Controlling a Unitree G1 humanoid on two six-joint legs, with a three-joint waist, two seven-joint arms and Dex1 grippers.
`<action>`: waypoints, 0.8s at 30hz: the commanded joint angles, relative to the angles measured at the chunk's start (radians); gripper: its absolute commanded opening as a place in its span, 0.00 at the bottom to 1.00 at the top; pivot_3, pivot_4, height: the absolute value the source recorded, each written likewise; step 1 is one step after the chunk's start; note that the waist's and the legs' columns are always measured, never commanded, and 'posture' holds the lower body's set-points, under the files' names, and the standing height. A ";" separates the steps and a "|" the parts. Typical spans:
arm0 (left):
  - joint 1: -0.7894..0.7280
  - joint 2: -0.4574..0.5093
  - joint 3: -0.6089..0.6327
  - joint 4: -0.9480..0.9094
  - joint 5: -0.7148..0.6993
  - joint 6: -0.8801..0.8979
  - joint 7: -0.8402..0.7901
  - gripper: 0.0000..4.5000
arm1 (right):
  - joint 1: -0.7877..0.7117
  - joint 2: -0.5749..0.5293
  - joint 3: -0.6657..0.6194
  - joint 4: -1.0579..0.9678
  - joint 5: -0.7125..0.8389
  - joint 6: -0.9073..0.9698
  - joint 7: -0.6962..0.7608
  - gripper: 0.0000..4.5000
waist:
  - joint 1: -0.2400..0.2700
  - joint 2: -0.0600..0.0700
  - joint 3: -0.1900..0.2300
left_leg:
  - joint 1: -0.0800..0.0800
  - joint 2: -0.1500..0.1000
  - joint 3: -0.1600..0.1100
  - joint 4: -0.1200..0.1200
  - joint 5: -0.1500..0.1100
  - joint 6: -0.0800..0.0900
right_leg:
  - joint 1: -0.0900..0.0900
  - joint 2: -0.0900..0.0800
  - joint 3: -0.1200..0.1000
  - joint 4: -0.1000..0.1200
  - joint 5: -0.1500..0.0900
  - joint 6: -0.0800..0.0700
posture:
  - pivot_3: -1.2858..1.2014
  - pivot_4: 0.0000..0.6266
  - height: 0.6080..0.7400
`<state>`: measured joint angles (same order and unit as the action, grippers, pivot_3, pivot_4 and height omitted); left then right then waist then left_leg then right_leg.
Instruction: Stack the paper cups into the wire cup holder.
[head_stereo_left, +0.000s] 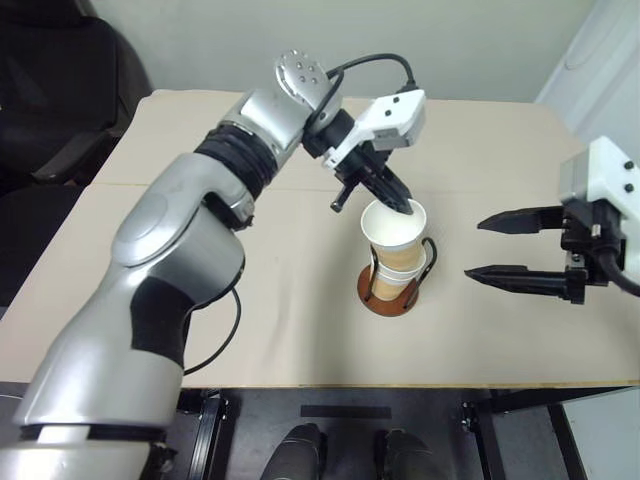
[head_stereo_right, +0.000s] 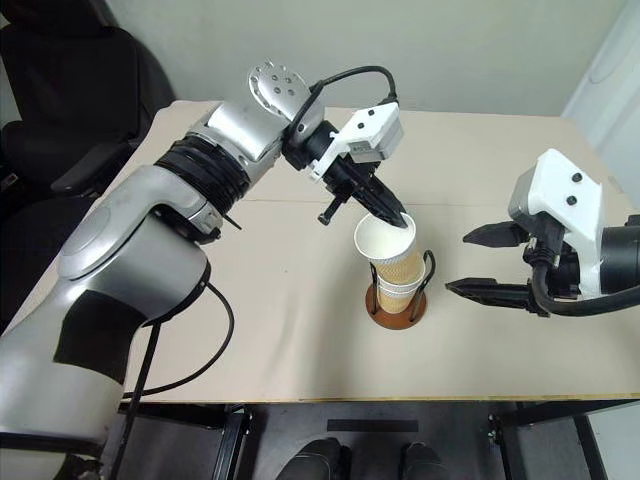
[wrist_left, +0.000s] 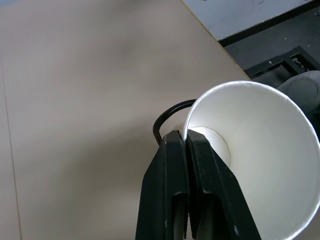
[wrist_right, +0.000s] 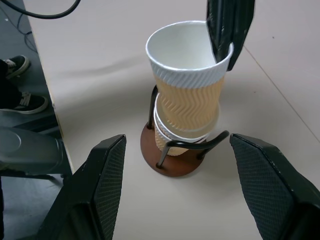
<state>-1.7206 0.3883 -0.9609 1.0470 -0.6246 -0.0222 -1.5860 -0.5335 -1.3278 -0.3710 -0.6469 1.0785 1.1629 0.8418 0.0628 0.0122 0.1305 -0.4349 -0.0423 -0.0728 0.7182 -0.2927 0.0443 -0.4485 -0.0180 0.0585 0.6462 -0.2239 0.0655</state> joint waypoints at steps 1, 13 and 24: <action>-0.013 -0.004 -0.005 -0.016 -0.003 -0.003 -0.028 0.00 | 0.000 -0.018 -0.040 -0.009 0.016 -0.007 -0.014 0.74 | 0.000 0.000 0.000 | 0.000 0.000 0.000 0.000 0.000 0.000 | 0.000 0.000 0.000 0.000 0.000 0.000 | 0.52 0.24 1.00; -0.011 -0.039 0.037 0.051 0.070 -0.064 -0.028 0.46 | 0.001 -0.019 -0.033 -0.005 0.018 -0.013 -0.023 0.74 | 0.000 0.000 0.000 | 0.000 0.000 0.000 0.000 0.000 0.000 | 0.000 0.000 0.000 0.000 0.000 0.000 | 0.52 0.24 1.00; -0.028 -0.071 0.308 0.176 0.153 -0.083 -0.002 0.86 | -0.010 -0.009 0.022 0.019 -0.041 -0.059 -0.030 0.74 | 0.000 0.000 0.000 | 0.000 0.000 0.000 0.001 0.000 0.000 | 0.000 0.000 0.000 0.000 0.000 0.000 | 0.52 0.24 1.00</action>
<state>-1.7176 0.3116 -0.7534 1.1948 -0.4786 -0.1024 -1.5848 -0.5244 -1.3284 -0.3636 -0.6426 1.0710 1.1353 0.8318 0.0630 0.0122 0.1305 -0.4349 -0.0423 -0.0724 0.7188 -0.2928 0.0446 -0.4487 -0.0180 0.0588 0.6465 -0.2238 0.0658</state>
